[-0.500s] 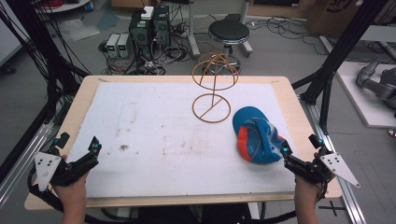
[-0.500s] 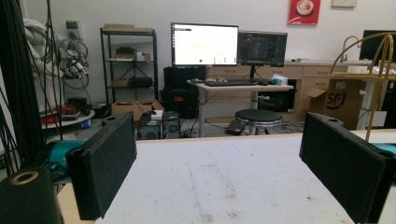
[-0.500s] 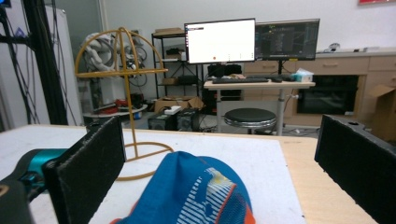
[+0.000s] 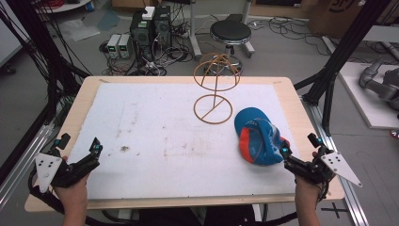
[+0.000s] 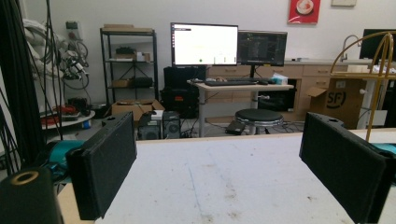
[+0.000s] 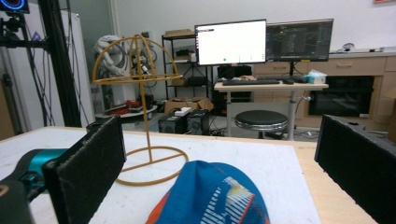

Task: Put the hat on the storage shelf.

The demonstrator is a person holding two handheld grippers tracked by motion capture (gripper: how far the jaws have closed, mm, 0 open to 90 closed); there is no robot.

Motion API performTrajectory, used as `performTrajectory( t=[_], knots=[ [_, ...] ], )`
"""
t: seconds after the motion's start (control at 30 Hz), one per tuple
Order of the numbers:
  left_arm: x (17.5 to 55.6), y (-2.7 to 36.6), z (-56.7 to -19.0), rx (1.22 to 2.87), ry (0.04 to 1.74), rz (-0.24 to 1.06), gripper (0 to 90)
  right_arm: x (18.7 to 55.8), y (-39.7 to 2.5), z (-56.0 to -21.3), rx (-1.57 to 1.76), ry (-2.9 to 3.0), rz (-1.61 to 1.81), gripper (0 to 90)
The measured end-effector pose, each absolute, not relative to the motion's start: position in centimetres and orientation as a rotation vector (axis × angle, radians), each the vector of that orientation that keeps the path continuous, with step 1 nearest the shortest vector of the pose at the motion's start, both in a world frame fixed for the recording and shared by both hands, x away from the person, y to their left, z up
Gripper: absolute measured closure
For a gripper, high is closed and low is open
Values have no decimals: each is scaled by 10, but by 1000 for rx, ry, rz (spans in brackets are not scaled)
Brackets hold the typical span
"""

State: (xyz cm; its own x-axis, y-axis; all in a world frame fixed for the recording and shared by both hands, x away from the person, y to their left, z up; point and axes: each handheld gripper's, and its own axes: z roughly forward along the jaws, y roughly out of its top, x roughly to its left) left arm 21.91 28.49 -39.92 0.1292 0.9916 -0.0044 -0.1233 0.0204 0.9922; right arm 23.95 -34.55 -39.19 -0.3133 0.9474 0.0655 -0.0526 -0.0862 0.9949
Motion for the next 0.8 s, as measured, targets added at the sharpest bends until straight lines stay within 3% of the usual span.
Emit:
performTrajectory(
  t=[0.8],
  knots=[
    [219, 284, -400, 1171, 1035, 1159, 113, 267, -310, -420, 1180, 1589, 1364, 68]
  ],
)
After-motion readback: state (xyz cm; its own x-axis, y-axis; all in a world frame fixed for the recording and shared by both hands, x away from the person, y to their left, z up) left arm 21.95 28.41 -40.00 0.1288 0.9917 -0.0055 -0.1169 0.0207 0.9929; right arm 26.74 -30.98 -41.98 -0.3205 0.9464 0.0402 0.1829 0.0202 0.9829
